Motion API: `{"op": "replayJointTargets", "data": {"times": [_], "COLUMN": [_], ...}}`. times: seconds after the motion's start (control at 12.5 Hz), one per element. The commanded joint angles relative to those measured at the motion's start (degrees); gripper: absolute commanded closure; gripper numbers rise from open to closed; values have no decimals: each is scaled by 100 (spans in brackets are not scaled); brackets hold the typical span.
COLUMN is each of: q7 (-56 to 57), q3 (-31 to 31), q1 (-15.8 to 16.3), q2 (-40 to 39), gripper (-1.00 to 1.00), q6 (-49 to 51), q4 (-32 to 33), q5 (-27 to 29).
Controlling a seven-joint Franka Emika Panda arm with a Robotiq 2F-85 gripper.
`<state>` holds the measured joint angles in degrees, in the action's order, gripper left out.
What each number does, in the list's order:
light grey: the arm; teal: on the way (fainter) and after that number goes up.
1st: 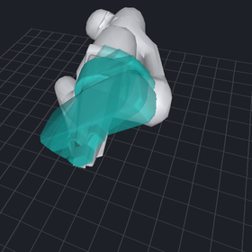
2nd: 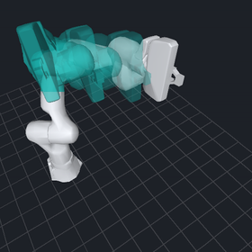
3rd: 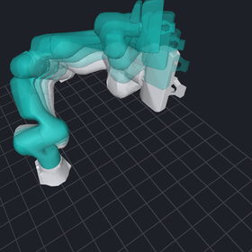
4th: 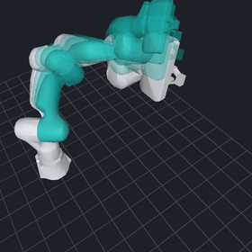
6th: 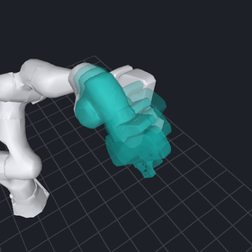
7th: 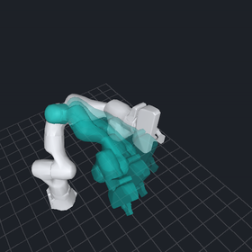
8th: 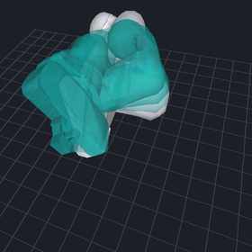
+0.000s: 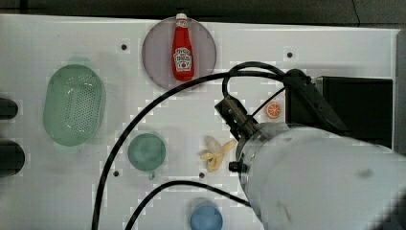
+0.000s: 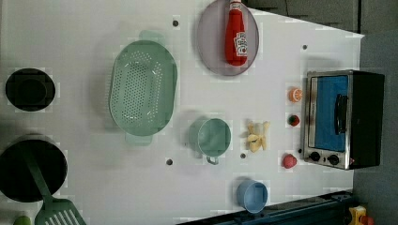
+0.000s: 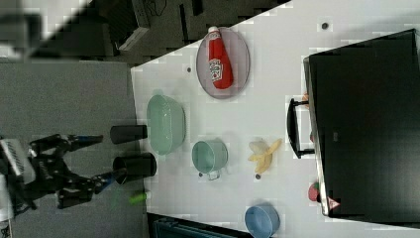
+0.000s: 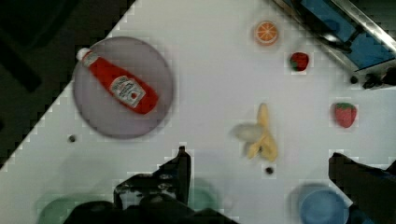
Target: Pick banana from oven and place on table.
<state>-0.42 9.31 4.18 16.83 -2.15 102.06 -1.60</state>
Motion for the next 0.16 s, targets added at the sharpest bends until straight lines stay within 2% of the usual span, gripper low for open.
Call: {"op": "replayJointTargets", "data": {"times": [0.08, 0.16], "q7": [-94, -94], "q3": [-62, -62], "q1": [63, 64], "q2": [-336, -346], "gripper": [-100, -100], "q6": [-12, -12], "q4": [273, 276], "q5": [-83, -83]}}
